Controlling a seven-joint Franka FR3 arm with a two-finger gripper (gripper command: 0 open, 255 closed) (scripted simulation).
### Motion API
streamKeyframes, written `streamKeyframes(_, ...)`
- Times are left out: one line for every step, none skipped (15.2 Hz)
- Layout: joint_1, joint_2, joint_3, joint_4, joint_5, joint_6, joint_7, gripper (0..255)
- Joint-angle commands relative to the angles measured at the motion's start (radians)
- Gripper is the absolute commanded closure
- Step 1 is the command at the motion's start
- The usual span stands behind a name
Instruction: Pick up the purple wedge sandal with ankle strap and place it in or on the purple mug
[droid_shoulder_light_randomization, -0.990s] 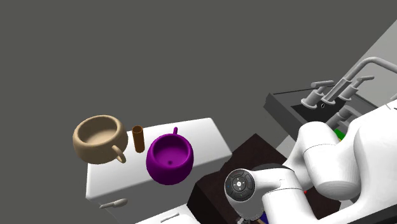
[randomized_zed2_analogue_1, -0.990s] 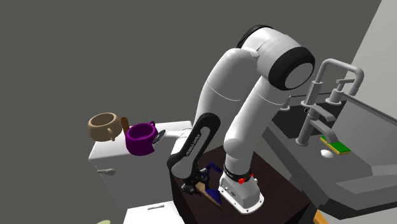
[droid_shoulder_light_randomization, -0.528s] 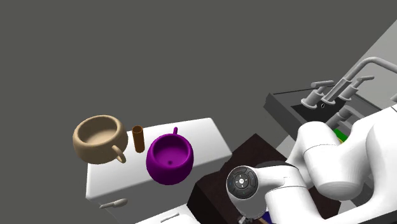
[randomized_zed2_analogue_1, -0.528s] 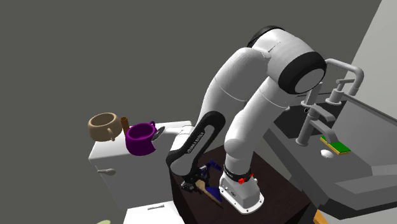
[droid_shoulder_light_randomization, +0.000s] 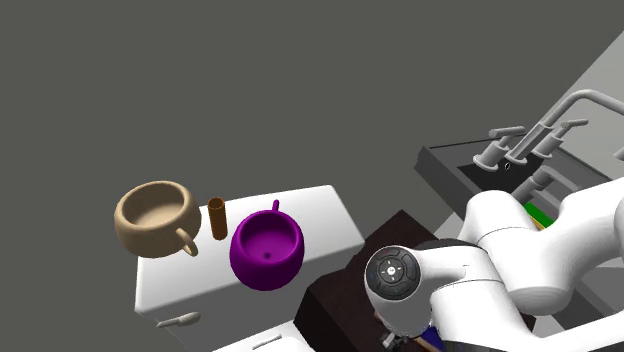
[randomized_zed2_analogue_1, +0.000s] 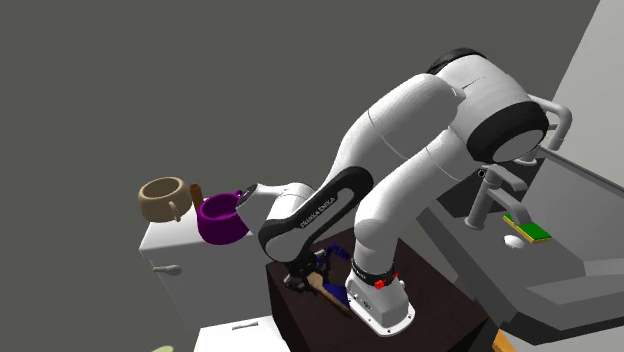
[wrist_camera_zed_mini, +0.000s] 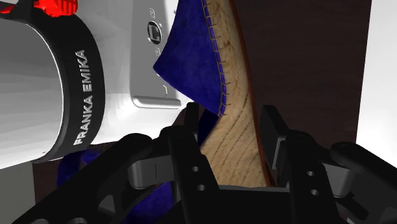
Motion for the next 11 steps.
streamKeyframes(0.009, -0.040, -0.018, 0.010, -0.007, -0.050, 0.002, 255)
streamKeyframes(0.012, -0.057, -0.027, 0.015, -0.012, -0.073, 0.002, 255)
streamKeyframes(0.015, -0.074, -0.036, 0.020, -0.017, -0.095, 0.003, 255)
streamKeyframes(0.017, -0.091, -0.044, 0.025, -0.022, -0.117, 0.003, 255)
streamKeyframes(0.019, -0.107, -0.053, 0.031, -0.028, -0.138, 0.004, 255)
streamKeyframes(0.021, -0.122, -0.062, 0.037, -0.033, -0.159, 0.004, 255)
streamKeyframes(0.022, -0.136, -0.070, 0.044, -0.039, -0.180, 0.005, 255)
streamKeyframes(0.024, -0.149, -0.078, 0.050, -0.045, -0.200, 0.006, 255)
streamKeyframes(0.025, -0.162, -0.087, 0.057, -0.051, -0.219, 0.007, 255)
streamKeyframes(0.025, -0.175, -0.095, 0.064, -0.057, -0.239, 0.007, 255)
streamKeyframes(0.026, -0.186, -0.103, 0.072, -0.063, -0.258, 0.008, 255)
